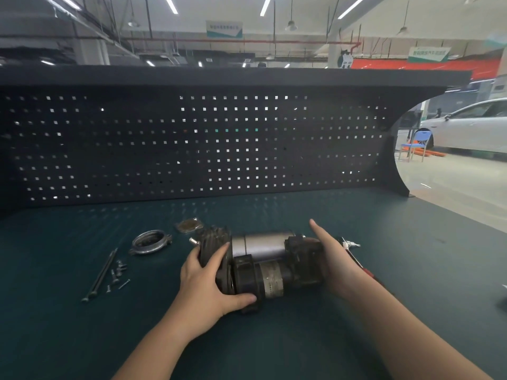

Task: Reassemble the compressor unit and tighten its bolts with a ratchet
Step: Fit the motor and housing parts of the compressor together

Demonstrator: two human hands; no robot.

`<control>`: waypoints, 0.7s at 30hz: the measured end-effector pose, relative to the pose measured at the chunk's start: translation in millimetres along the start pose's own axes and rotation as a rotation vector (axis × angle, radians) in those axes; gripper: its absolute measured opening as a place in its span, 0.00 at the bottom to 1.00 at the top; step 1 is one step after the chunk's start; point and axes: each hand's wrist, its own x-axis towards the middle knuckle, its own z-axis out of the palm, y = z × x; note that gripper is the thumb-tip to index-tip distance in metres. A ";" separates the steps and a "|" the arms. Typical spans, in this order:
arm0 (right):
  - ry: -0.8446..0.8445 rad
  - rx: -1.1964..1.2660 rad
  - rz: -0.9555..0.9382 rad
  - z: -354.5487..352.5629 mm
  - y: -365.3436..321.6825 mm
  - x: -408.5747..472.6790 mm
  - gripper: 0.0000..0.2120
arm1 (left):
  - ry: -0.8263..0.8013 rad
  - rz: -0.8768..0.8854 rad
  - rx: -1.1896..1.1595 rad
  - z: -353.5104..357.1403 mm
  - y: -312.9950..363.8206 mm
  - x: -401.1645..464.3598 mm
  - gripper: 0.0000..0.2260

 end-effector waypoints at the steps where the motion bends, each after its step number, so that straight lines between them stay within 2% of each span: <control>1: 0.020 -0.015 -0.011 1.5 1.7 0.8 0.27 | 0.002 -0.001 -0.007 -0.1 0.1 0.2 0.49; 8: 0.037 0.009 -0.043 6.7 1.1 0.8 0.19 | -0.037 0.011 -0.042 0.0 2.3 -2.5 0.52; 14: 0.090 -0.052 -0.135 20.7 -6.8 -9.4 0.13 | -0.038 -0.003 -0.180 -3.7 2.5 -9.1 0.49; 16: 0.127 -0.134 -0.196 29.0 -15.8 -17.4 0.13 | -0.026 0.002 -0.243 -2.4 7.1 -16.0 0.48; 19: 0.169 -0.318 -0.274 41.9 -36.7 -31.5 0.21 | 0.033 0.007 -0.311 5.0 16.4 -29.7 0.52; 21: 0.191 -0.471 -0.295 52.4 -51.4 -40.5 0.17 | 0.071 -0.011 -0.336 9.2 22.9 -37.5 0.56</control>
